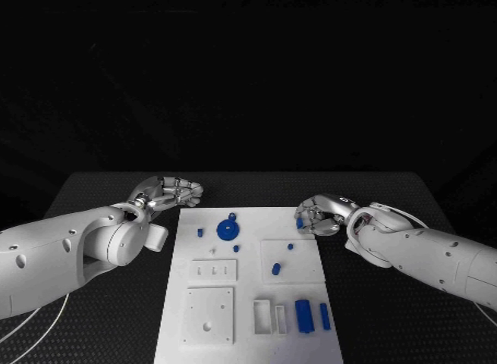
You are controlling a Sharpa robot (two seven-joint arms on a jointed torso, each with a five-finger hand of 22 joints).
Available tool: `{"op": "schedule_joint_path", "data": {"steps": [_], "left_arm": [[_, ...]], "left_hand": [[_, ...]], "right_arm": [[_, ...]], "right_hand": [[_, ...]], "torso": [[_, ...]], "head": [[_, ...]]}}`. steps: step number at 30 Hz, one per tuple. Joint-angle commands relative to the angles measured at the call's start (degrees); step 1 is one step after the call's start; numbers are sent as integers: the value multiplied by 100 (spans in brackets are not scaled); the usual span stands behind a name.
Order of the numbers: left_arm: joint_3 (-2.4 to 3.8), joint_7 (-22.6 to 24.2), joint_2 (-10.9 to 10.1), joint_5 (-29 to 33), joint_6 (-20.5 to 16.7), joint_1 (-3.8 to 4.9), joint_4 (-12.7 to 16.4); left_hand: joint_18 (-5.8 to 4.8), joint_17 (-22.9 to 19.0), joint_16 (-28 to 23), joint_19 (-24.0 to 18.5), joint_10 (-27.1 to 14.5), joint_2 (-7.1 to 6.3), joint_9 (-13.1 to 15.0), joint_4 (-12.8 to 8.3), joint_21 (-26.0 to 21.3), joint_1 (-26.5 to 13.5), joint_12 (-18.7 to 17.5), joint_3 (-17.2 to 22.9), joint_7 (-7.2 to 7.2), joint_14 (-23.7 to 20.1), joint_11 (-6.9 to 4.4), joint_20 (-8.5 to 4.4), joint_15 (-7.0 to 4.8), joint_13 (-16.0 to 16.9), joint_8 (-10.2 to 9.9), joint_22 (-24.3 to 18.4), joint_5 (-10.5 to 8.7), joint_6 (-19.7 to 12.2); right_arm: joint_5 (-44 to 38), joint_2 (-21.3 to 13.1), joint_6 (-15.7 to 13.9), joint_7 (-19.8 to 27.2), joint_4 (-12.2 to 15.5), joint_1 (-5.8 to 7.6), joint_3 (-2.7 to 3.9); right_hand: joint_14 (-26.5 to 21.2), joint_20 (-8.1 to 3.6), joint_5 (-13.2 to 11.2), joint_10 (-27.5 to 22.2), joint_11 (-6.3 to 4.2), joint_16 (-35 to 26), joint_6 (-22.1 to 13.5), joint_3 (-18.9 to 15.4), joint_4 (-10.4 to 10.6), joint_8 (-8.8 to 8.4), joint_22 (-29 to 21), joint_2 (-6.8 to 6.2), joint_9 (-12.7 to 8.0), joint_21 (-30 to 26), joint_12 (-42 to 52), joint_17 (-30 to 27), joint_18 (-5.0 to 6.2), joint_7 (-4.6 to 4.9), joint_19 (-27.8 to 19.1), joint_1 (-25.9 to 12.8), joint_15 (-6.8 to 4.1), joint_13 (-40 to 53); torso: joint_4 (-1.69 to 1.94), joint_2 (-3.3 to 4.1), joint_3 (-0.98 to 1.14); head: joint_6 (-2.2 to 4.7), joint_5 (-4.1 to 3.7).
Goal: Assemble the parts on the task board
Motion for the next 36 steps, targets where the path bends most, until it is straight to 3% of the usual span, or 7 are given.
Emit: {"op": "schedule_joint_path", "data": {"steps": [1,16,26,36], "left_arm": [[3,46,6,-36,74,3,11],[3,14,-5,-39,60,3,-1],[3,-2,-13,-44,44,3,-33],[3,-6,3,-50,65,3,-39]], "left_hand": [[-11,7,5,-12,19,-7,9,-3,1,49,-19,-36,6,16,5,-7,18,-3,-14,10,-27,0],[-12,10,3,-12,4,-17,3,0,-2,51,-27,-44,18,16,15,-6,18,-6,-31,14,-26,-28],[-12,12,0,-11,-9,-22,1,-2,-4,58,-32,-46,25,14,19,-6,19,-9,-40,16,-26,-42],[-13,14,-1,-12,-17,-27,0,-2,-6,65,-34,-47,29,13,21,-6,19,-10,-45,18,-24,-52]], "right_arm": [[-108,9,-1,-37,-10,-15,-4],[-147,22,89,-65,-34,-16,-4],[83,6,175,-164,-24,-16,-4],[168,-5,25,-253,22,-16,-4]], "right_hand": [[-3,7,-23,7,-46,2,683,36,5,36,53,57,4,-4,9,-9,262,34,22,9,-40,-10],[11,2,-42,25,-80,11,787,109,54,62,56,115,2,11,10,-13,262,-3,36,-40,-69,-16],[44,4,-149,97,-153,39,972,458,176,134,63,293,20,42,24,-14,262,-80,54,29,-126,-21],[65,5,-149,144,-172,59,1008,534,168,165,69,318,38,65,38,-12,262,-98,64,33,-143,-18]], "torso": [[5,-1,2],[-1,0,4],[0,0,8],[-2,1,6]], "head": [[-1,1],[-36,24],[-34,20],[-32,28]]}}
